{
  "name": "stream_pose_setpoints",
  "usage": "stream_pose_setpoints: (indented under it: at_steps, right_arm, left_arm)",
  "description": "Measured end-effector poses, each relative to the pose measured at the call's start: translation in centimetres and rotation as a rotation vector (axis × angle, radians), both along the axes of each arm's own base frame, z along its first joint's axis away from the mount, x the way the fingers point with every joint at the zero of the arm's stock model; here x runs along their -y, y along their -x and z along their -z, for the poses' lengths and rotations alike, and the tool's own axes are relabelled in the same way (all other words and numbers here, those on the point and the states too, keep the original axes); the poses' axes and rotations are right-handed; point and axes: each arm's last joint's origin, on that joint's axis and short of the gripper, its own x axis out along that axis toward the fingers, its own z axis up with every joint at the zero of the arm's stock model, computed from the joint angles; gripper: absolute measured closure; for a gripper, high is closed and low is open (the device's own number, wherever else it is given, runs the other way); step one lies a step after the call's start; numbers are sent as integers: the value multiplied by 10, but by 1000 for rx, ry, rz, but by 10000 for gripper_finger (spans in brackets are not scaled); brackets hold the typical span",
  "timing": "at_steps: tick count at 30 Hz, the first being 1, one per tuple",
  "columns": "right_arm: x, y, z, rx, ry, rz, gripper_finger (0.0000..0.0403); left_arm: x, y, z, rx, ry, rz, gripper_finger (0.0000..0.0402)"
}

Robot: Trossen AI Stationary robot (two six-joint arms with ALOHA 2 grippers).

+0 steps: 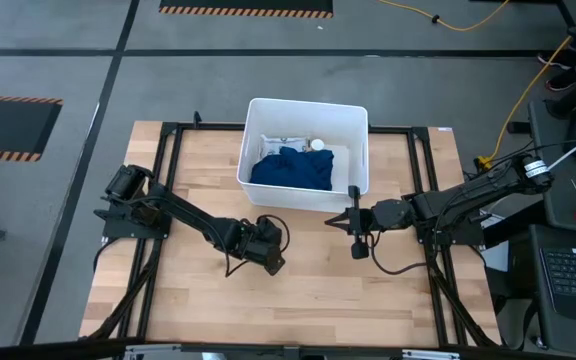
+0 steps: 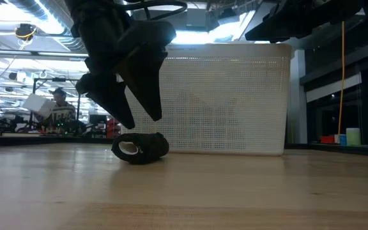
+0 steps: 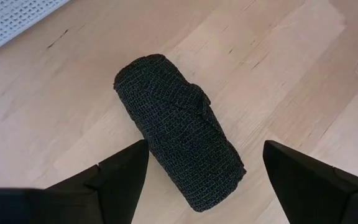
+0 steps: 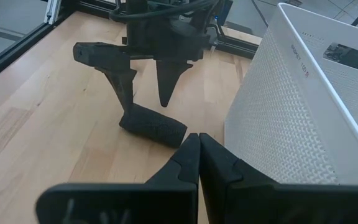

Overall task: Pick & place medical supplies in basket/bin
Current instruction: Put the black bandage into the white bin

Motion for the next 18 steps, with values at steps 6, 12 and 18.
stream_pose_setpoints:
  at_steps: [6, 12, 18]
  right_arm:
    - [0, 0, 0, 0, 0, 0, 396]
    - [0, 0, 0, -1, 0, 0, 396]
    - [0, 0, 0, -1, 1, 0, 396]
  left_arm:
    - [0, 0, 0, 3, 5, -12, 93]
    - [3, -8, 20, -23, 16, -17, 93]
    - [5, -12, 36, -49, 26, 2, 93]
